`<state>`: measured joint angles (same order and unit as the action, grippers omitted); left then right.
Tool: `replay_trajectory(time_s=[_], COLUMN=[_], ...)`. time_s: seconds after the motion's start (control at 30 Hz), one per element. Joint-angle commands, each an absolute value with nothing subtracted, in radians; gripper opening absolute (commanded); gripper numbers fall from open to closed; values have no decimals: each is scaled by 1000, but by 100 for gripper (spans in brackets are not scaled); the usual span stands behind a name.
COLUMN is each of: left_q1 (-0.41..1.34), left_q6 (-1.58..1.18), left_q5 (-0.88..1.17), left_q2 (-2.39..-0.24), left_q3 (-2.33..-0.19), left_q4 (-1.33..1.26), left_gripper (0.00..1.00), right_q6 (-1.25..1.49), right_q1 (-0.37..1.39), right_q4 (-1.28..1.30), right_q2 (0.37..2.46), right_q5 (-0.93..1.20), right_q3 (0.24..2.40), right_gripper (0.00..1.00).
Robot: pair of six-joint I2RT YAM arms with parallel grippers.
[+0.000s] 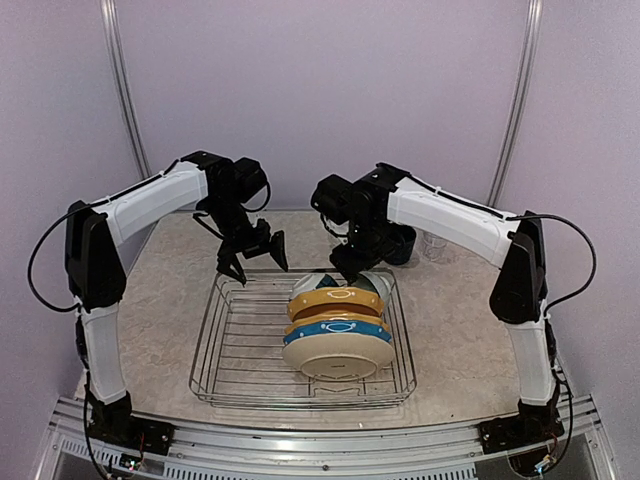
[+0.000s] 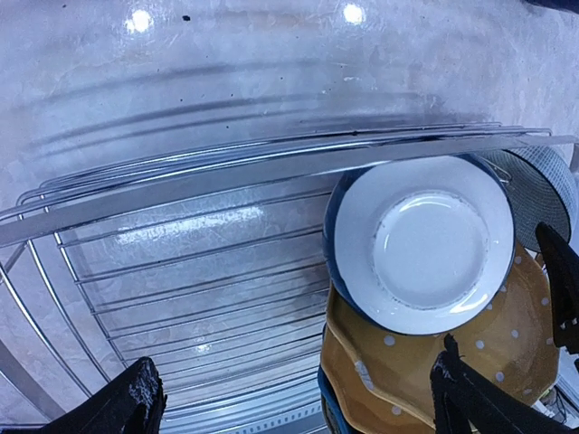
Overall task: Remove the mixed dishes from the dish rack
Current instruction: Grab the bowl from the dish rack.
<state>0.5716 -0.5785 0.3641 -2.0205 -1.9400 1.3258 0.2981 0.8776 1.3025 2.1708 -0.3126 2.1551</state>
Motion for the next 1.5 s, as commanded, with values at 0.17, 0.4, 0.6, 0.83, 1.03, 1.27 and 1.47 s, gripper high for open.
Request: replay_trajectory(time_s=[0.17, 0.4, 0.6, 0.83, 1.03, 1.27, 1.47], left_q1=[564, 563, 561, 559, 552, 551, 555], left_q6=[-575, -580, -568, -544, -530, -530, -522], left_q5=[377, 359, 360, 365, 375, 409, 456], left_q2=[-1936, -1905, -1911, -1915, -1917, -1929, -1976], left_q3=[-1881, -1868, -1888, -1886, -1885, -1889, -1926], left_q4=[1264, 1259, 1269, 1278, 1272, 1254, 1265], left_gripper=[99, 99, 99, 99, 99, 99, 99], right_q6=[354, 365, 368, 393, 401, 413, 427], right_q1=[897, 898, 904, 909, 912, 911, 913], right_q4=[1391, 1390, 1389, 1391, 1391, 1391, 1392], right_q2=[2193, 2205, 2229, 2240, 2256, 2224, 2181], right_q5=[-404, -450, -477, -495, -523, -555, -594], right_q3=[2121, 2078, 2082, 2071, 2073, 2078, 2073], right_gripper=[55, 47, 39, 29, 25, 15, 9])
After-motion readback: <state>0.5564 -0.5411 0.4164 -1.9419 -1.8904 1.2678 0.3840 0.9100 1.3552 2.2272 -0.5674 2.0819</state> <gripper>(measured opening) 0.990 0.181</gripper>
